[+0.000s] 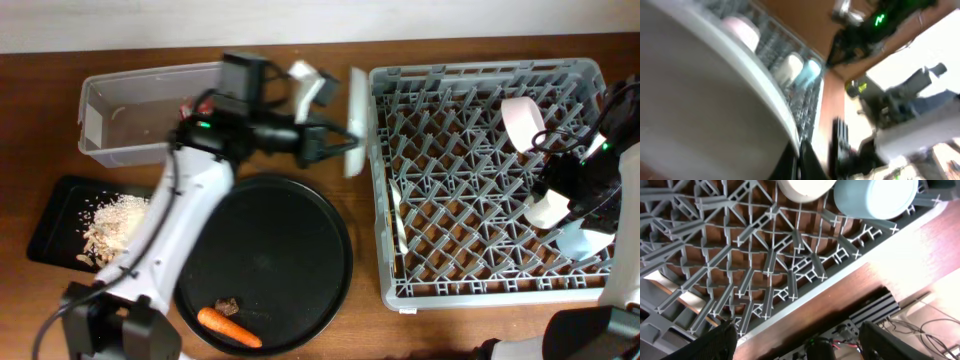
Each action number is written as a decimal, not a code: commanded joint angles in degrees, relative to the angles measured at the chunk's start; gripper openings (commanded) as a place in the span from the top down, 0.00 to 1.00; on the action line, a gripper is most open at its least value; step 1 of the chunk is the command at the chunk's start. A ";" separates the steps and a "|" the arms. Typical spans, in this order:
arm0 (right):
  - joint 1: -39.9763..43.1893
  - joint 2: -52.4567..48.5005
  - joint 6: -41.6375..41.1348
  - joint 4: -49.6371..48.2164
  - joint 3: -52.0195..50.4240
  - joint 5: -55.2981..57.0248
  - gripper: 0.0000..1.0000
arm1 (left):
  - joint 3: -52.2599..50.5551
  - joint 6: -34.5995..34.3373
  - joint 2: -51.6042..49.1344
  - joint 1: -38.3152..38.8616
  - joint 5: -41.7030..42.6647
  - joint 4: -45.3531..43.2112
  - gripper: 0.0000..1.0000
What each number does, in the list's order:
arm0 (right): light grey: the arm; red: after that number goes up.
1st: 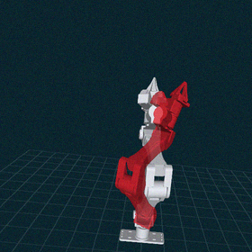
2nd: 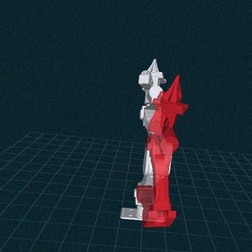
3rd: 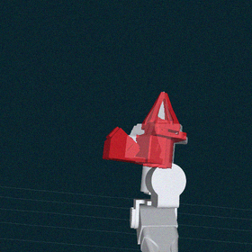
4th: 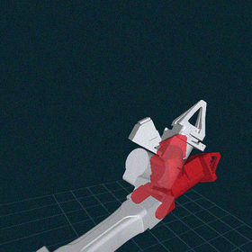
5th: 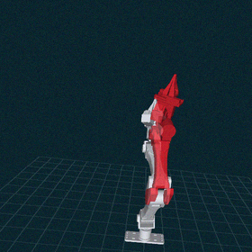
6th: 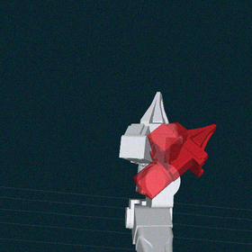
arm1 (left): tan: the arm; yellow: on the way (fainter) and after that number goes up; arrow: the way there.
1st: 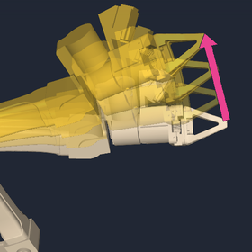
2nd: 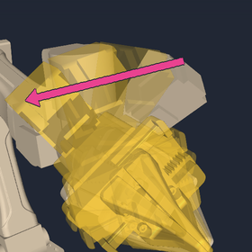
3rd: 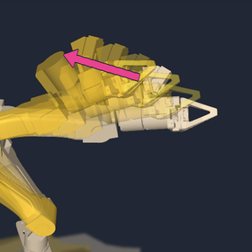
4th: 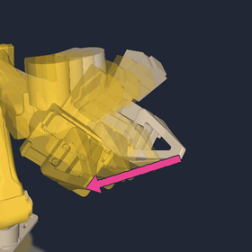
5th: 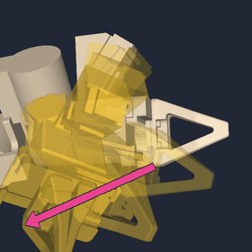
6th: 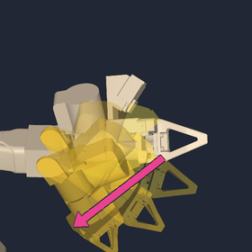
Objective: Sort waste into correct bins and load items into the dishwasher rack
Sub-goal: 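Carry the white plate to the rack and stand it upright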
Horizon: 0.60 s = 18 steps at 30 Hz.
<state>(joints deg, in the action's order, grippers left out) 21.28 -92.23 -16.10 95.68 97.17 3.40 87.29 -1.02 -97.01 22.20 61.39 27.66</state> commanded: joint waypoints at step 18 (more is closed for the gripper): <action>-0.31 -0.07 -0.26 -0.33 -0.26 -0.17 0.19 | 0.90 -36.54 -19.74 14.53 -17.05 -34.62 1.00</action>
<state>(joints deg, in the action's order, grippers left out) 21.28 -92.23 -16.05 95.55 97.14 3.38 87.83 -36.16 -114.54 36.88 41.54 -6.72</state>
